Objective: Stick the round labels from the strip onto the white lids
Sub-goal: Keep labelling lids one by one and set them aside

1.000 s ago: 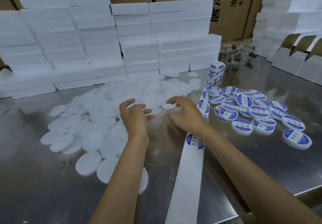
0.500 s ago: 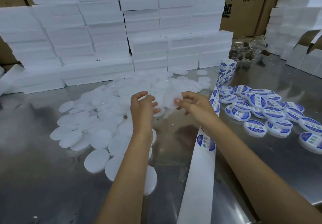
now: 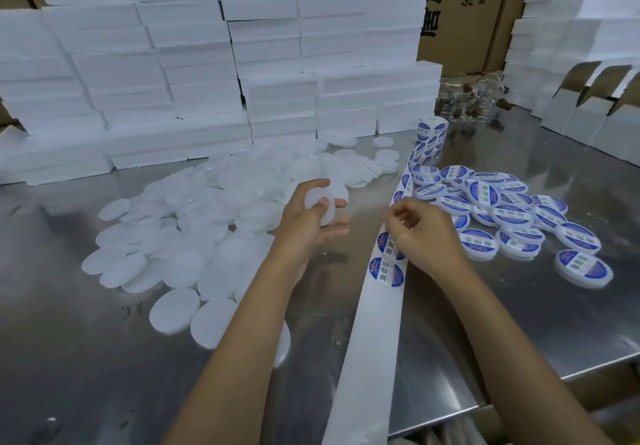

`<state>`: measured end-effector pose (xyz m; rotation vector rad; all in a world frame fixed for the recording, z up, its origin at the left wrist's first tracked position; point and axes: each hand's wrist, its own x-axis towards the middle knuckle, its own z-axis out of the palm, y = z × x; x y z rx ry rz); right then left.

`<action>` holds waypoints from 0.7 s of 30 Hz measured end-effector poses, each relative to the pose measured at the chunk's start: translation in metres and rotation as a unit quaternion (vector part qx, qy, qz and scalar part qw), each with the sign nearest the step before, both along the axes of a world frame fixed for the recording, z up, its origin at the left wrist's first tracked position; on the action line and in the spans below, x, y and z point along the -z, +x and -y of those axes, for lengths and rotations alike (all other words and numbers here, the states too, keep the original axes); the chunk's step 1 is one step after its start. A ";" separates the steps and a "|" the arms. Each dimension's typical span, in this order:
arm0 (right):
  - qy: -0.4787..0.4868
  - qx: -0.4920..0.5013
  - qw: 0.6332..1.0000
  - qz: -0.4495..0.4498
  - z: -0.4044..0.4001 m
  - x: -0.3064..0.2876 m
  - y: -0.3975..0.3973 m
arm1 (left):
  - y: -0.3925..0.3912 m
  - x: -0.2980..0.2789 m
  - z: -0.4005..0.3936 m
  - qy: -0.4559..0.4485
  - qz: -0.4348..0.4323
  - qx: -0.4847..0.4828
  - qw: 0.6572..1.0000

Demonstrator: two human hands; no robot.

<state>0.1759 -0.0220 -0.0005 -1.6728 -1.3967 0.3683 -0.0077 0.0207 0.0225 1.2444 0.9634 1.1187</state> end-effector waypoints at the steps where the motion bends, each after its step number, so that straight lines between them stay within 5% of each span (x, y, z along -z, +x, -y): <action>1: -0.025 -0.019 0.999 0.031 0.004 0.002 0.002 | 0.000 0.000 0.000 -0.004 -0.002 0.001 1.000; 7: -0.055 -0.142 0.976 0.153 0.012 0.009 -0.010 | 0.004 0.002 0.000 -0.026 -0.011 0.009 1.000; 21: -0.059 -0.124 0.982 0.129 0.006 0.018 -0.017 | 0.010 0.011 -0.006 -0.031 -0.043 0.058 0.997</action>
